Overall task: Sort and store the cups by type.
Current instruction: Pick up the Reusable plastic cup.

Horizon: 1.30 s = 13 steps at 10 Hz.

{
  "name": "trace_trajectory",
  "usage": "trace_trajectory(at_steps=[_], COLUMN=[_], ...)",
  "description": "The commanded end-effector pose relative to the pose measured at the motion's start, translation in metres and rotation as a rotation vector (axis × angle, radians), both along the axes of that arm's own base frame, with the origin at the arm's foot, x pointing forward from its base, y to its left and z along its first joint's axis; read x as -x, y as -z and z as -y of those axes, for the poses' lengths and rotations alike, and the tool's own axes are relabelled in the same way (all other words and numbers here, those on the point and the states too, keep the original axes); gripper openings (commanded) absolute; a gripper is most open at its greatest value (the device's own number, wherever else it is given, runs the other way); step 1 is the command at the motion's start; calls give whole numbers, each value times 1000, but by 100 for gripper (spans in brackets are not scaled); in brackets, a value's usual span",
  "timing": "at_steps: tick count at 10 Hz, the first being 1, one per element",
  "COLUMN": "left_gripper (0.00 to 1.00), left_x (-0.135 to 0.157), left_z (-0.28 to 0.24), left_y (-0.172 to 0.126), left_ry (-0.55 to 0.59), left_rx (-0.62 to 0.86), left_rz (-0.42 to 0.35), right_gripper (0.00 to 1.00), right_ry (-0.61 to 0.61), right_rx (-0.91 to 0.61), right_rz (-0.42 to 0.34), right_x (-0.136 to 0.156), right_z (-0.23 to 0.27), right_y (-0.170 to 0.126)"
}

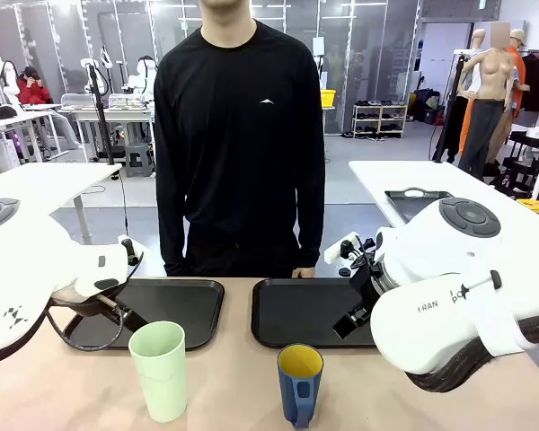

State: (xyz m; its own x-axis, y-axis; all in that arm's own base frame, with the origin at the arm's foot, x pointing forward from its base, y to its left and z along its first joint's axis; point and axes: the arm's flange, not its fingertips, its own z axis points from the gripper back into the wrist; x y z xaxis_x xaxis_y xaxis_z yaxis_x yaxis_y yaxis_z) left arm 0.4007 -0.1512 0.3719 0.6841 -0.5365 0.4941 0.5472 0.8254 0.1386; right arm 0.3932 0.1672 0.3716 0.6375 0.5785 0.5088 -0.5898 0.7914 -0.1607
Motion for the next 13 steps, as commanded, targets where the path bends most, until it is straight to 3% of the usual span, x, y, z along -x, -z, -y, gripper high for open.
trace_trajectory(at_steps=[1,10,13], left_gripper=[100,100,100], left_x=[0,0,4], left_z=[0,0,-4], left_y=[0,0,-32], left_ry=[-1,0,-43], left_rx=[1,0,3], left_rz=[0,0,15], right_gripper=[100,100,100], right_ry=[2,0,63], right_rx=[-2,0,45], right_rz=[-1,0,86], right_x=[0,0,14], right_z=[0,0,-10], right_y=[0,0,-37])
